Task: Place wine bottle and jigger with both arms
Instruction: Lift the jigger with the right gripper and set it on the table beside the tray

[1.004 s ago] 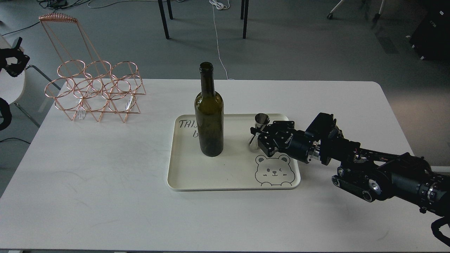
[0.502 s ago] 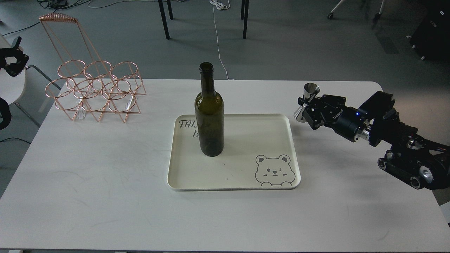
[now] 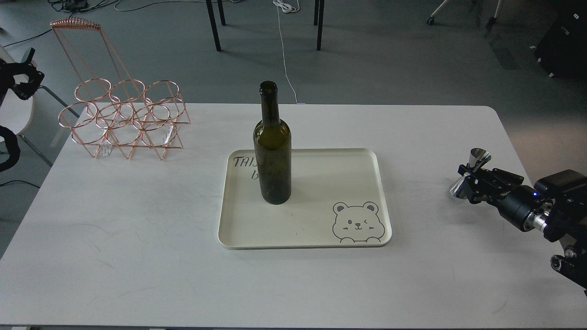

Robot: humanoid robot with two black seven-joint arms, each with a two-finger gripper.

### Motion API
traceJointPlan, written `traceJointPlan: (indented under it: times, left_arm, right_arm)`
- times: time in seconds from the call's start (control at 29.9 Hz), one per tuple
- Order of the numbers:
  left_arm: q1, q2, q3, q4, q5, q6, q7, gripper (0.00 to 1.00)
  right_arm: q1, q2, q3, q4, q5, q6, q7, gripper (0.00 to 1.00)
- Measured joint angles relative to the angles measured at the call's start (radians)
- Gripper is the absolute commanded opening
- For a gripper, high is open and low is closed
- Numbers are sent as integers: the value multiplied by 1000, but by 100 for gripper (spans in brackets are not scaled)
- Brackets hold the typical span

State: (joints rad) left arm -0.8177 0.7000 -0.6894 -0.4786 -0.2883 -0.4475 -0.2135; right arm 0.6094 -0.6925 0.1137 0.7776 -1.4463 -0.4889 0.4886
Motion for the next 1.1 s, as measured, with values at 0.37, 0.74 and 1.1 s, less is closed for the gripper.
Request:
traceJointPlan:
  times: [0.37,0.74,1.1]
  left_arm:
    - [-2,-1,3,0,0,-3,0,98]
    - [-2,2,1,0,0,-4,0,98]
    - [-9,13,7,-4,8,-27,13,98]
  right_arm:
    - [-1,10,-3,2,0,0,0,41]
    - [-18,-12,-10,20,1,0,0,79]
    - [-44,-260,1,301,57,0,0,94]
